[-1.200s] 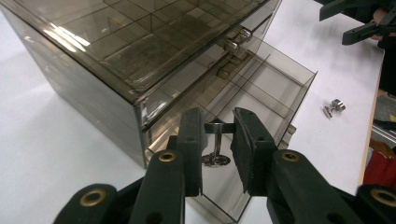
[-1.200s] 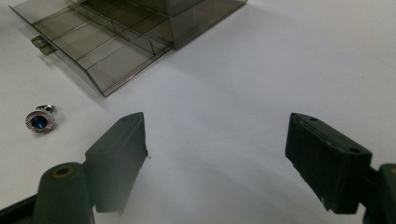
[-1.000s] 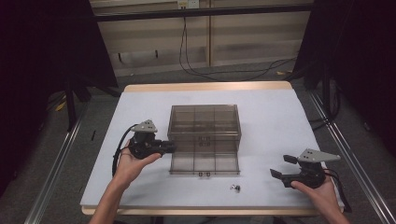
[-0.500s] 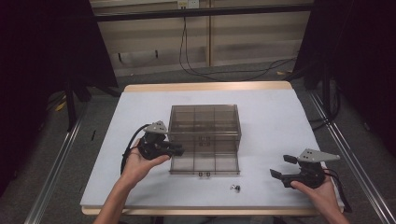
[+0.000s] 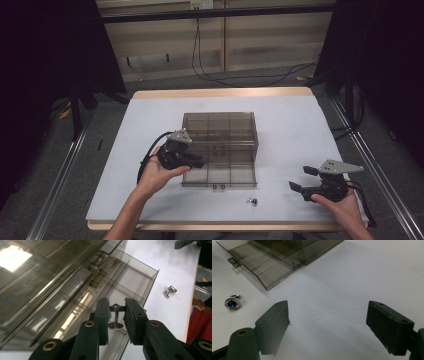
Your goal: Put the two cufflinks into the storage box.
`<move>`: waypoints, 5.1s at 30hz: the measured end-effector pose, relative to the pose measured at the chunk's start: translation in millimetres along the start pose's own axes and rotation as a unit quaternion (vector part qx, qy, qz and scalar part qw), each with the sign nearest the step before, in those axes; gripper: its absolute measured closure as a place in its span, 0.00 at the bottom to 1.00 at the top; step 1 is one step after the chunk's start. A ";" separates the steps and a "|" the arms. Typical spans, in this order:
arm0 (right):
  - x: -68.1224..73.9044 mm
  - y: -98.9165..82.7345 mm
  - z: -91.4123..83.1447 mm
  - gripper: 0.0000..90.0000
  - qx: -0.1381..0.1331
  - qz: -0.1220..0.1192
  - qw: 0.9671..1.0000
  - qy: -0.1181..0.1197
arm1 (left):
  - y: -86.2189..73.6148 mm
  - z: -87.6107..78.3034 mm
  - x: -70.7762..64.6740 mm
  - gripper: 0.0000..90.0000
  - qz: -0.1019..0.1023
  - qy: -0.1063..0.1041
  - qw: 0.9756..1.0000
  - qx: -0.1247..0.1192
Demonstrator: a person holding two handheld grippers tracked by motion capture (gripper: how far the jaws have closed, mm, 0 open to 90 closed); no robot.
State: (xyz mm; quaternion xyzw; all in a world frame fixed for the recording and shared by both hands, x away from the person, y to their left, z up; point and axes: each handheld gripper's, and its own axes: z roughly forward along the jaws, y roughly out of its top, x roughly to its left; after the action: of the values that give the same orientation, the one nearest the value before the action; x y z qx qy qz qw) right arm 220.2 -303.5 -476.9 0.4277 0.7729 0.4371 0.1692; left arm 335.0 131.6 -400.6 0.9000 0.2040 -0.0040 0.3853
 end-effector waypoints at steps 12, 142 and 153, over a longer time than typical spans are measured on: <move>-0.1 -0.1 0.5 0.20 0.000 0.001 1.000 -0.001 | 14.2 13.6 -5.5 0.82 0.021 0.017 0.998 0.050; 0.3 -0.5 4.2 0.24 0.015 0.000 1.000 0.022 | -5.6 28.9 -5.6 0.26 -0.013 0.003 0.999 0.047; 0.8 0.1 4.0 0.26 0.011 0.001 1.000 0.027 | -27.3 11.3 -6.5 0.09 -0.047 0.029 0.998 0.025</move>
State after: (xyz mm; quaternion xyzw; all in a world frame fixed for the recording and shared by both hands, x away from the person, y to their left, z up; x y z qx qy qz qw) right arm 222.3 -300.7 -478.9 0.4182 0.7817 0.4399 0.1430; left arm 320.6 138.4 -426.4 0.8986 0.2571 -0.0014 0.3556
